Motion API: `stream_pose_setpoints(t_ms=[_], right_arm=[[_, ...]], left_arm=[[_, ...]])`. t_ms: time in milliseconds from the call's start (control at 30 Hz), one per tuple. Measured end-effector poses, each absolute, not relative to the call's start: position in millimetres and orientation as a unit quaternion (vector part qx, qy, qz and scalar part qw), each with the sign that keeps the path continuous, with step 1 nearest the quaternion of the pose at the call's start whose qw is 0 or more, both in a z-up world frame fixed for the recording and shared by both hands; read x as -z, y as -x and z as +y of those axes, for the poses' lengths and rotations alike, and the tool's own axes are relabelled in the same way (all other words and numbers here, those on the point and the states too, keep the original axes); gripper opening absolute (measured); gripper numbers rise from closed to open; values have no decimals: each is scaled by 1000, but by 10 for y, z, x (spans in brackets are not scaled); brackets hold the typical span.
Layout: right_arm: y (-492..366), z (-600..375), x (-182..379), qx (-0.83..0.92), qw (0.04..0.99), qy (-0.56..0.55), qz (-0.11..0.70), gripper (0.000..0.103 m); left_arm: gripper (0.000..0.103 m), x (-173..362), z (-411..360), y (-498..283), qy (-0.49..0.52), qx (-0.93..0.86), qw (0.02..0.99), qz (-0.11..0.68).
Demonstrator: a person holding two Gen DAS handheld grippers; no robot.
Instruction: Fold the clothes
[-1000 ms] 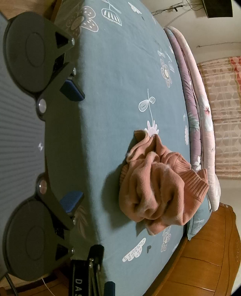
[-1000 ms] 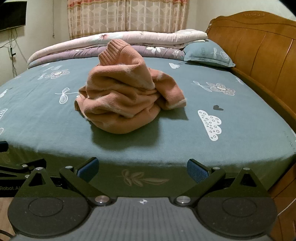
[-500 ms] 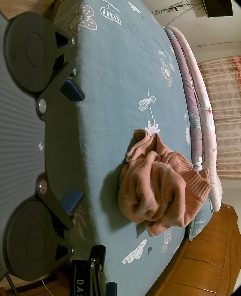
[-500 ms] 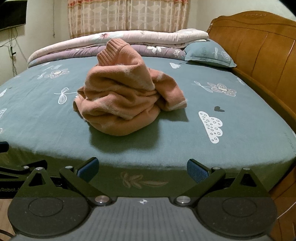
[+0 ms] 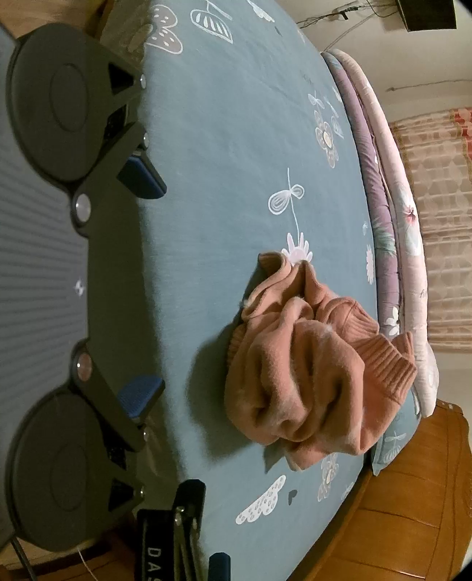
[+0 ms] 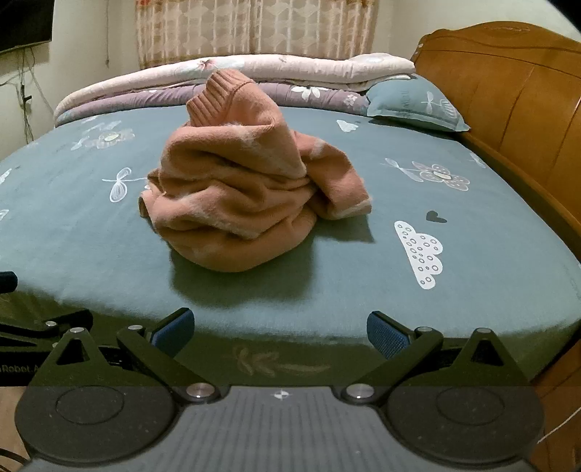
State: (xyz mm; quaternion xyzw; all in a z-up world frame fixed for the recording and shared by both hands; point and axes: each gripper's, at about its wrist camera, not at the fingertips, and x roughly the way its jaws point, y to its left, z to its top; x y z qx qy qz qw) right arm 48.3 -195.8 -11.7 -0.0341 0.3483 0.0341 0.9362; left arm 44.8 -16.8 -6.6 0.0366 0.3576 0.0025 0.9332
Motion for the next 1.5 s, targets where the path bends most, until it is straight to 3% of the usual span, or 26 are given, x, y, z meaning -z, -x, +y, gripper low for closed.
stream_pose_setpoints(t_ms=[567, 967, 1500], right_arm=[[-998, -1978, 169, -49, 932, 44, 355, 103], [-1487, -1954, -13, -73, 936, 44, 342, 103], [-2313, -1969, -77, -98, 908, 33, 406, 103]], left_arm=[[103, 89, -197, -974, -30, -4, 929, 368], [103, -187, -209, -1366, -32, 12, 940, 341], [103, -351, -196, -2200, -19, 36, 925, 377]])
